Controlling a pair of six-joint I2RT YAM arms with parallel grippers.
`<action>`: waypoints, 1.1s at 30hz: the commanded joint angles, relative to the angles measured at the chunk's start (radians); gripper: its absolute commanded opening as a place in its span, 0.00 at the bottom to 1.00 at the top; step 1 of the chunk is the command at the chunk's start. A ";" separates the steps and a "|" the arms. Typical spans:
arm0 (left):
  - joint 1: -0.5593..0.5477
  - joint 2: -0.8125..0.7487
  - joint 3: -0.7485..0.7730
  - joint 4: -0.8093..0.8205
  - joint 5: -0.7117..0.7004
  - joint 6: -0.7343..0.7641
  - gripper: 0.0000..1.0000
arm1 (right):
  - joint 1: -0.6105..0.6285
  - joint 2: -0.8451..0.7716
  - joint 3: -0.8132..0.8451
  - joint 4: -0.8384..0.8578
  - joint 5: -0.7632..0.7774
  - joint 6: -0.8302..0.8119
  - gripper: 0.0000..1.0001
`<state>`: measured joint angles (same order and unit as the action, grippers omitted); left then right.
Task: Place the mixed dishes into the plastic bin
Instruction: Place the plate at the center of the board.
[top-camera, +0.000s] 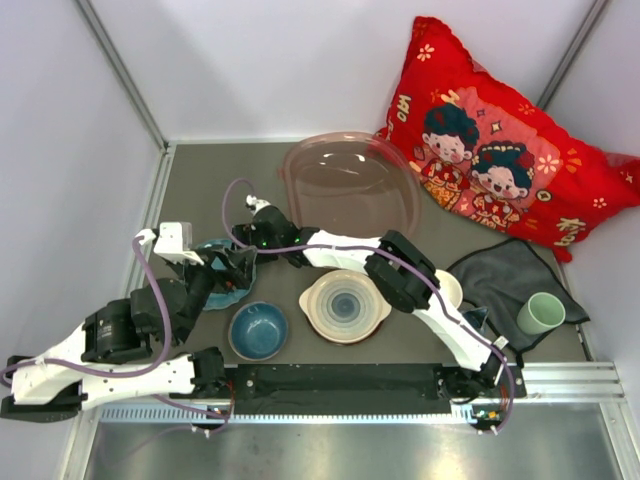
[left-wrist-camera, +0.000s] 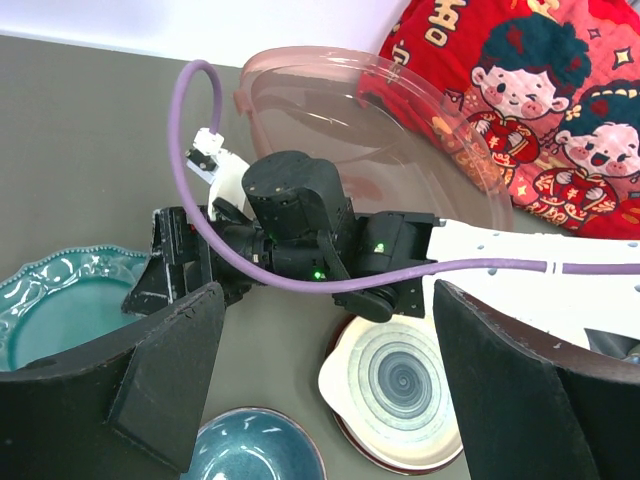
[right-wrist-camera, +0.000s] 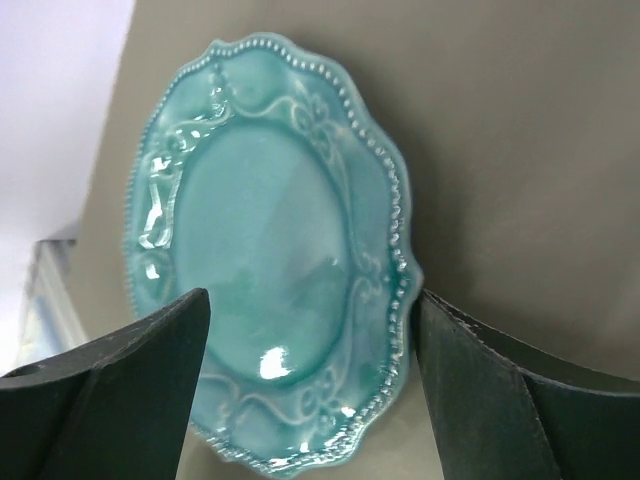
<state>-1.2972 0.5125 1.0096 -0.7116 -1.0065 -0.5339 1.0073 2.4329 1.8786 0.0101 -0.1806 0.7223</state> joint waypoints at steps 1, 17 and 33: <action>-0.001 -0.003 -0.003 0.017 0.003 -0.008 0.89 | 0.013 -0.046 0.068 -0.097 0.115 -0.110 0.80; -0.001 -0.014 -0.028 0.044 -0.001 -0.006 0.89 | 0.040 -0.161 0.025 -0.110 0.164 -0.271 0.81; -0.001 -0.068 -0.057 0.135 0.009 0.043 0.89 | 0.042 -0.448 -0.219 -0.050 0.223 -0.236 0.81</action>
<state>-1.2972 0.4789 0.9718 -0.6621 -1.0035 -0.5247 1.0454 2.1036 1.7069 -0.0826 -0.0166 0.4717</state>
